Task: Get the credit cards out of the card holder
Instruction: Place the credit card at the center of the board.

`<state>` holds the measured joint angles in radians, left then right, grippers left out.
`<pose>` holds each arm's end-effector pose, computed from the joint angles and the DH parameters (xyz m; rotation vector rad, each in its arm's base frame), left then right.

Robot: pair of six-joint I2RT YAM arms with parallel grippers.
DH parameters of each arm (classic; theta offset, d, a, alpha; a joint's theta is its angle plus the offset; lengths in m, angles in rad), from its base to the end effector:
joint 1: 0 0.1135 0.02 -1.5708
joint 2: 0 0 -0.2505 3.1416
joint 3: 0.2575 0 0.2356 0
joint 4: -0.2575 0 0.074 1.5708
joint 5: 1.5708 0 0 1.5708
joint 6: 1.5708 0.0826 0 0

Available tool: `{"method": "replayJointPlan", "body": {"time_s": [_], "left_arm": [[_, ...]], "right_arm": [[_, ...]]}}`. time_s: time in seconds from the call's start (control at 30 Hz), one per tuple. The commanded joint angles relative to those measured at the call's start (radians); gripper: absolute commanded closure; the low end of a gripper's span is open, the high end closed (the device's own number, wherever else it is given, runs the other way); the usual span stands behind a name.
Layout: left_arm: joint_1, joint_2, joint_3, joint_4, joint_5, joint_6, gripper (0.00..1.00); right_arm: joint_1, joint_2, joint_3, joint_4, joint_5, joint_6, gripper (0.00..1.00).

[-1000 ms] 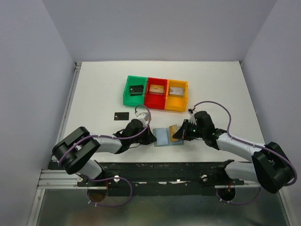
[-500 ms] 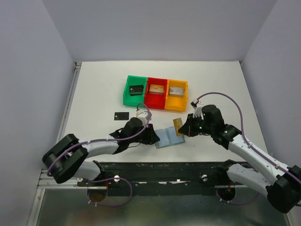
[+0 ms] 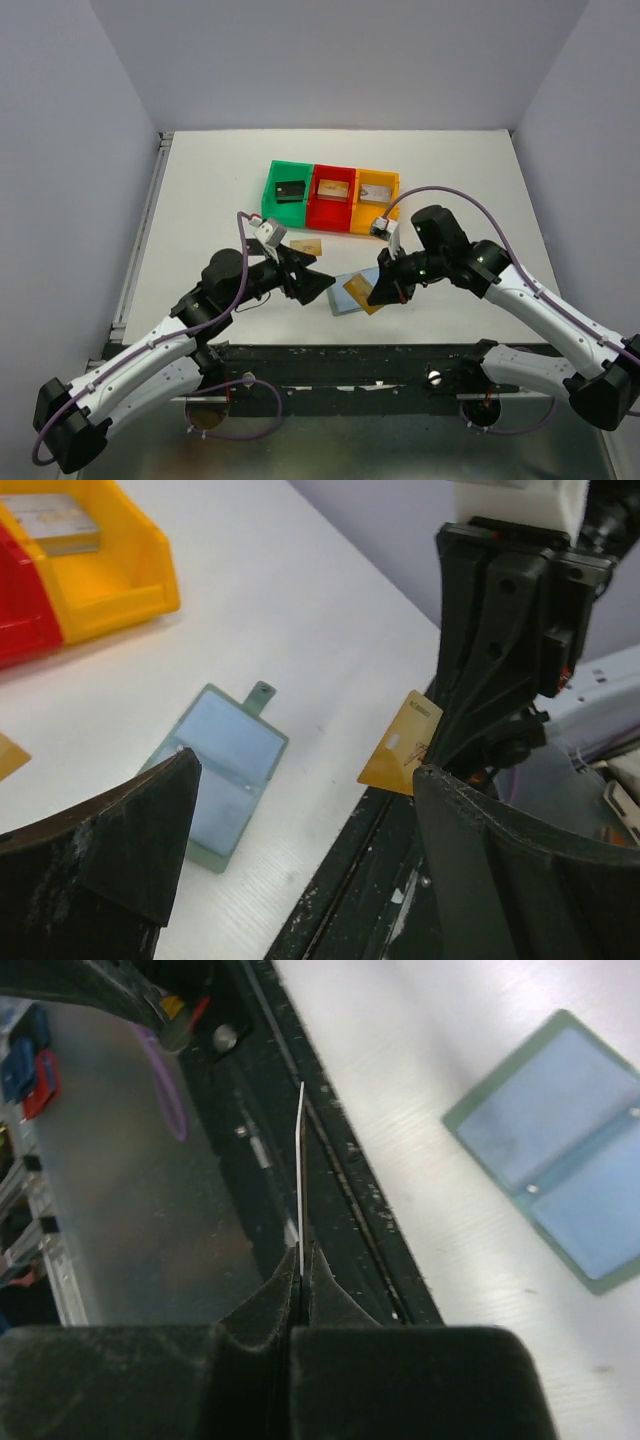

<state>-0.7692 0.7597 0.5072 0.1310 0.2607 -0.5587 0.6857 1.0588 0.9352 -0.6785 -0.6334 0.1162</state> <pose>0.1480 -0.1729 0.2686 0.4033 1.7968 -1.1869 0.1459 0.1825 0.2623 -0.9968 2.2531 1.1225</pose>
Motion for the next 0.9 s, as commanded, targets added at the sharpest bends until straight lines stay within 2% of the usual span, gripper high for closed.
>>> {"method": "replayJointPlan", "body": {"time_s": [0.0,0.2,0.27,0.5,0.6,0.77,0.87], "left_arm": [[0.005,-0.094,-0.053,0.064,0.210,0.042,0.01],[0.002,-0.070,-0.073,0.186,0.377,0.002,0.01],[0.002,-0.040,-0.073,0.219,0.429,-0.013,0.07],[0.001,-0.020,-0.078,0.255,0.485,-0.029,0.32],[-0.002,0.000,-0.072,0.274,0.515,-0.038,0.37],[-0.019,0.041,-0.067,0.289,0.548,-0.050,0.39],[-0.024,0.059,-0.059,0.291,0.557,-0.050,0.43]], "right_arm": [[0.034,0.010,0.085,-0.133,-0.202,-0.090,0.99],[0.067,0.039,0.134,-0.176,-0.258,-0.105,0.99],[0.075,0.050,0.142,-0.187,-0.253,-0.136,0.99],[0.087,0.064,0.151,-0.191,-0.246,-0.139,1.00],[0.089,0.076,0.162,-0.199,-0.239,-0.147,0.99],[0.095,0.093,0.172,-0.193,-0.230,-0.142,0.99],[0.103,0.099,0.177,-0.185,-0.227,-0.138,0.99]]}}
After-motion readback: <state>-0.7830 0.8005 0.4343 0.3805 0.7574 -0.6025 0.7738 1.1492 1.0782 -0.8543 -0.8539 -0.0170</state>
